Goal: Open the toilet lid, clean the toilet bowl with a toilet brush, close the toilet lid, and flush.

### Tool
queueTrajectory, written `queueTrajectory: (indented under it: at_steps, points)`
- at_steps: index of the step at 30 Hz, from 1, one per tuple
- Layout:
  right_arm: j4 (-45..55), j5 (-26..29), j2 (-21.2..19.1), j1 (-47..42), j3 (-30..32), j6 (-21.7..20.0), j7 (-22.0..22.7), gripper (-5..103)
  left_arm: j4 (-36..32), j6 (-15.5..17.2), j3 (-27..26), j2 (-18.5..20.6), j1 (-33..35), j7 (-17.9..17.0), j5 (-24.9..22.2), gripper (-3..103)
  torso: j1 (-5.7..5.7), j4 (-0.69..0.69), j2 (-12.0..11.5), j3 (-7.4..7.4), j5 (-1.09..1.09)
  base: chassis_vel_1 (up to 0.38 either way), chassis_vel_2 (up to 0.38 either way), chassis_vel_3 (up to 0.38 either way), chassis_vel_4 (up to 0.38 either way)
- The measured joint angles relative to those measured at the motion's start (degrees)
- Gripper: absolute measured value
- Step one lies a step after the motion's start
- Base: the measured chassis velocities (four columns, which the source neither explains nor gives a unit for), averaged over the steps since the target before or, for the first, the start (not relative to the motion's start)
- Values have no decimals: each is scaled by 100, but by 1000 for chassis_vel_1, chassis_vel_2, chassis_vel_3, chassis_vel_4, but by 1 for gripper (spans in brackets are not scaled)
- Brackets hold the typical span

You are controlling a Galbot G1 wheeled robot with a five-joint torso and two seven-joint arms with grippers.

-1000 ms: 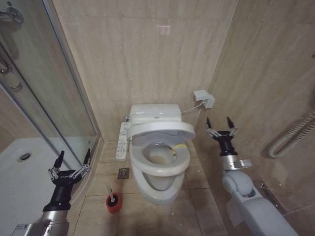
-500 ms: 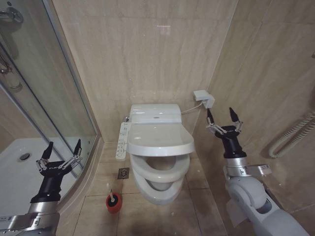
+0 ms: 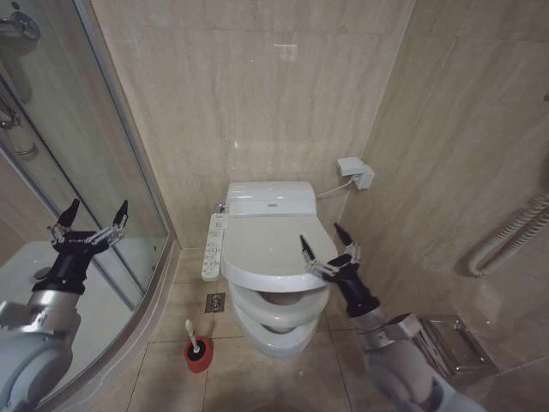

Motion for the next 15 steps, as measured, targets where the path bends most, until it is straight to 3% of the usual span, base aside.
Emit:
queueTrajectory:
  at_steps: [15]
  points:
    - [-902,-684,778,-201,-248,322,223,100,47,13,102,-101,-2,16,29,100,-1,-1,0,-1,1,0,0,0,0]
